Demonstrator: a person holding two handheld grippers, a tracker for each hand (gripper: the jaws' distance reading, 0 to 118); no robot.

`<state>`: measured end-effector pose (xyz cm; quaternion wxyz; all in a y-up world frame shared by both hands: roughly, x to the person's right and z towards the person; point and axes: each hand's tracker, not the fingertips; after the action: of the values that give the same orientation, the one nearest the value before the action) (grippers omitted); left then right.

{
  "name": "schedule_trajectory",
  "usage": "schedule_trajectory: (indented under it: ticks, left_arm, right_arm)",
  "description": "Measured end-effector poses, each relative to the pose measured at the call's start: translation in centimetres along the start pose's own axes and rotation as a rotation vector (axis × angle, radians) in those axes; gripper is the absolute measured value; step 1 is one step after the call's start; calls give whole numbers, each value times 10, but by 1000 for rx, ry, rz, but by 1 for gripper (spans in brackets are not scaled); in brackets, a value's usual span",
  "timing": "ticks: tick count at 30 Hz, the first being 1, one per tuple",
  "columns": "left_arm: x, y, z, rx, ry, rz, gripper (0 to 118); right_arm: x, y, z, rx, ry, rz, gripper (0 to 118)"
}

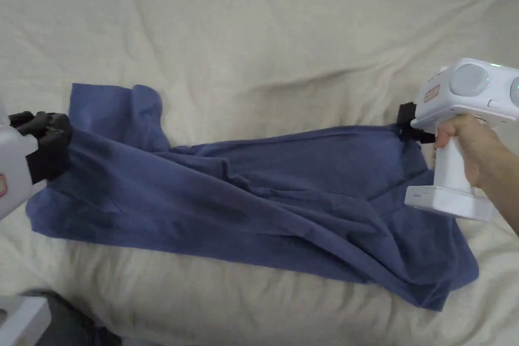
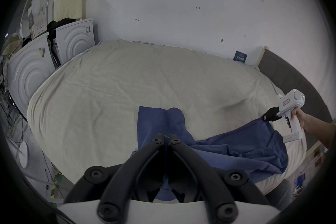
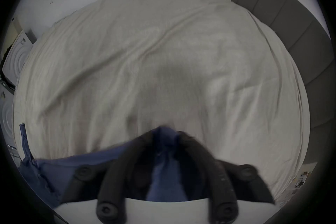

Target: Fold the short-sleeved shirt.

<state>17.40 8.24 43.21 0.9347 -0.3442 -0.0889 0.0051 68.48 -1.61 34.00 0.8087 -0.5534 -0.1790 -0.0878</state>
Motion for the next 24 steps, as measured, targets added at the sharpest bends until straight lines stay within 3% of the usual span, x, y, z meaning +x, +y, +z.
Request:
schedule_trajectory:
  ticks: [4,8,10,13,19,24]
  left_arm:
    - [-3,11,-8,1,10,16,3]
    - [-7,31,9,75,-12,121,3]
    - [-12,44,23,130,-9,155,3]
    - [-18,70,53,228,-73,252,3]
    - [-24,140,137,505,-115,301,3]
    - [-39,193,206,682,-118,314,3]
  right_arm:
    - [0,-5,34,-9,71,30,7]
    - [23,-2,114,144,125,71,7]
    - [45,-2,162,190,191,48,7]
    - [77,-3,242,304,338,-64,7]
    - [115,-23,407,592,340,-122,7]
    - [141,-46,509,791,197,-140,7]
